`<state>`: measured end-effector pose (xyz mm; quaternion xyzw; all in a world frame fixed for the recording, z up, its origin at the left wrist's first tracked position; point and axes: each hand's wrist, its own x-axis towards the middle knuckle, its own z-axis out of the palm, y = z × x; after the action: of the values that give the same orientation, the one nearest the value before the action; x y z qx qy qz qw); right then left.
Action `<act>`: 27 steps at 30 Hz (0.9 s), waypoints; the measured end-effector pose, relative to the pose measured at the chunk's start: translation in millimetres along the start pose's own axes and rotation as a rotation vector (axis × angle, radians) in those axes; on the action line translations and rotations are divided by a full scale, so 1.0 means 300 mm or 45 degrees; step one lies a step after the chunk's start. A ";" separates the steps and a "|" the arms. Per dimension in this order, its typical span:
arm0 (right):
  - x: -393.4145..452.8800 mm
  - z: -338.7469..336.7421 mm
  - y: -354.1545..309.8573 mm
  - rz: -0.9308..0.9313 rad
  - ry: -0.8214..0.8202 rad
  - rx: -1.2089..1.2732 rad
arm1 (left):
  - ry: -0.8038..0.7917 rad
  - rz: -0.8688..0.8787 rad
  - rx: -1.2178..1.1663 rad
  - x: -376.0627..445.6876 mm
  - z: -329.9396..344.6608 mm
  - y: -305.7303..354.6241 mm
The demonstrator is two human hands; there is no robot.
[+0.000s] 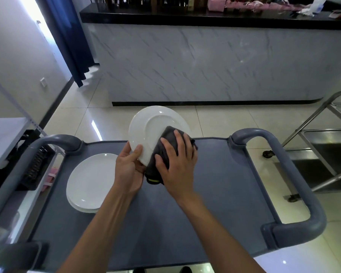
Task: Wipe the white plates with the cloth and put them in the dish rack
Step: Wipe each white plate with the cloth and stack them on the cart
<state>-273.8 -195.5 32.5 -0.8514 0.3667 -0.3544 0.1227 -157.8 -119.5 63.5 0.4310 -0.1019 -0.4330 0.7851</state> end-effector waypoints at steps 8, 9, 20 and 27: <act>0.131 -0.028 0.003 -0.115 -0.177 -0.038 | -0.096 -0.049 0.141 0.011 -0.018 0.012; 0.148 -0.031 0.007 -0.098 -0.195 -0.033 | -0.101 -0.051 0.167 0.009 -0.022 0.009; 0.247 -0.031 0.079 0.096 -0.134 0.075 | -0.122 -0.052 0.105 -0.006 -0.048 -0.027; 0.177 -0.037 0.171 0.403 -0.189 0.339 | -0.079 -0.067 0.032 -0.007 -0.078 -0.039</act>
<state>-283.6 -268.5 43.7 -0.7832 0.4357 -0.3125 0.3148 -153.4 -106.9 40.8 0.4297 -0.1202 -0.4652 0.7645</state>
